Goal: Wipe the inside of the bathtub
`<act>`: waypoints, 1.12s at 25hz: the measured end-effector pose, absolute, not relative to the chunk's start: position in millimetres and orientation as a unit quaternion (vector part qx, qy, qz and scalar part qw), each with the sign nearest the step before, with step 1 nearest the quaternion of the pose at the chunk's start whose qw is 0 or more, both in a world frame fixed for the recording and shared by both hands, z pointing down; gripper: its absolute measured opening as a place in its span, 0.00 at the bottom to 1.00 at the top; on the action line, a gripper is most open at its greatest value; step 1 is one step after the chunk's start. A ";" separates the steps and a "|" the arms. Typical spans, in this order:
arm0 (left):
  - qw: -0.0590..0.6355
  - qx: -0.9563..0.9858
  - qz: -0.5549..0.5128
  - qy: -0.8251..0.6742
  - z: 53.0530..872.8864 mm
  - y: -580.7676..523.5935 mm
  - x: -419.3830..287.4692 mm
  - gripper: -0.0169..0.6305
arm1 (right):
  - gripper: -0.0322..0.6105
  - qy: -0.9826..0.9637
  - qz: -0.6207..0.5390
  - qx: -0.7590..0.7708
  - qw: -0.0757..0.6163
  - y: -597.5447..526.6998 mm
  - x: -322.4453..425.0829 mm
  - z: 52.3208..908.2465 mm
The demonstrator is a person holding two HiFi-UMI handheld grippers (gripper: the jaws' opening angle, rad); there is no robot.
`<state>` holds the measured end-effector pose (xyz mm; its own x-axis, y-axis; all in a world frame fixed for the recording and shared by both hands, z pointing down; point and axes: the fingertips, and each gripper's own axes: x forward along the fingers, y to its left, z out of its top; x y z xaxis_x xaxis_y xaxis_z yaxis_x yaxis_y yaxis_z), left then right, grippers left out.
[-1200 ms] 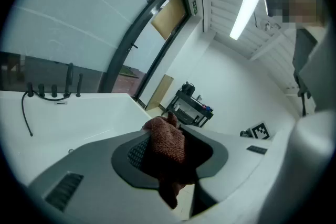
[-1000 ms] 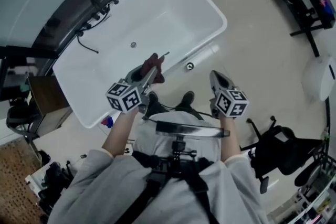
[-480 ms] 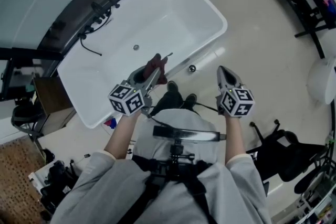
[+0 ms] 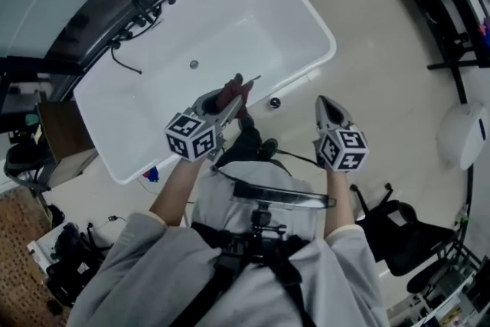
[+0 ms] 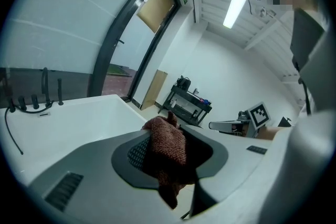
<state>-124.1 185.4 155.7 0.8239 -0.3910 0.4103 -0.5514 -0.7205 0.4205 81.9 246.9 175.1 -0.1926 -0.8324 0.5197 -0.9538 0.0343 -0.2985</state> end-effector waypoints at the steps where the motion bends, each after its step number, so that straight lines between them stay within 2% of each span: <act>1: 0.271 0.916 0.151 -0.255 157.1 179.3 -124.3 0.21 | 0.05 -0.713 0.297 0.627 0.106 238.4 80.8 173.7; 8: 0.259 0.928 0.153 -0.218 161.6 143.9 -119.0 0.21 | 0.05 -0.706 0.282 0.634 0.141 194.6 82.2 172.1; 21: 0.310 0.913 0.144 -0.223 187.5 103.0 -138.5 0.21 | 0.05 -0.704 0.293 0.615 0.202 127.3 71.7 182.6; 28: 0.324 0.905 0.143 -0.235 205.0 91.5 -122.4 0.21 | 0.05 -0.720 0.297 0.581 0.237 103.1 85.9 206.6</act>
